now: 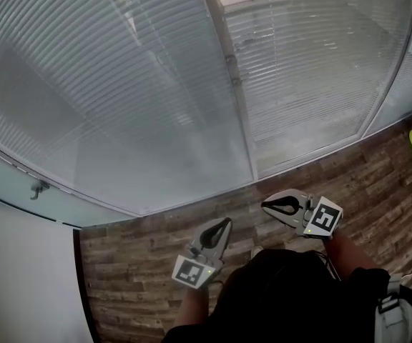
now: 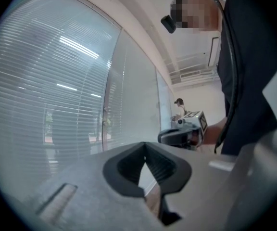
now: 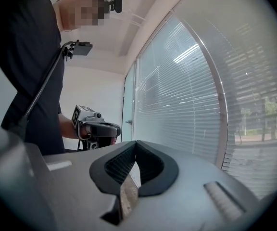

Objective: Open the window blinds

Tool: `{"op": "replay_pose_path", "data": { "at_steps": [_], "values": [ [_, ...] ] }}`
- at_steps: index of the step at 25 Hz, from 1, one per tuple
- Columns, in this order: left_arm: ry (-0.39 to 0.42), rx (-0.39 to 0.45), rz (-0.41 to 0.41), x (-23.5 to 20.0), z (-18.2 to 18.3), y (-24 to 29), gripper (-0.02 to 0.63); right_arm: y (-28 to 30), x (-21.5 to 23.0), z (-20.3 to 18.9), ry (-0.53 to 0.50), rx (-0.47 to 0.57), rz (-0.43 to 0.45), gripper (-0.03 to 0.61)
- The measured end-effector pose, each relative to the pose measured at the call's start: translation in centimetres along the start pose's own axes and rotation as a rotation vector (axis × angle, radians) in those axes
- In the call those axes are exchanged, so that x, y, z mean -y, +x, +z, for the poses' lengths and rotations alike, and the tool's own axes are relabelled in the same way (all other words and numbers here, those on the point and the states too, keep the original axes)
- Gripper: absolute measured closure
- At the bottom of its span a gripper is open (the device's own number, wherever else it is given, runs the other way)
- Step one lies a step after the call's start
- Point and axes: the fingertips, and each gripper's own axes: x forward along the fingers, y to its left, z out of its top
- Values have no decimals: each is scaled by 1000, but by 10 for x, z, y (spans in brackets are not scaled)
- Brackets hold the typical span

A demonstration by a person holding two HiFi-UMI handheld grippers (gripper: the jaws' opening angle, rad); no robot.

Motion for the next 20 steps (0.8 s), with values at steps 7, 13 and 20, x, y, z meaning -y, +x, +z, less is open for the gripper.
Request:
{"op": "replay_pose_path", "data": {
  "at_steps": [7, 13, 20],
  "values": [
    [3, 10, -55, -35, 1, 5, 609, 34, 22, 6, -14, 10, -38, 572],
    [-10, -1, -113, -40, -7, 12, 609, 53, 26, -1, -15, -10, -44, 572],
    [-42, -22, -123, -52, -17, 9, 609, 62, 32, -5, -2, -17, -67, 572]
  ]
}}
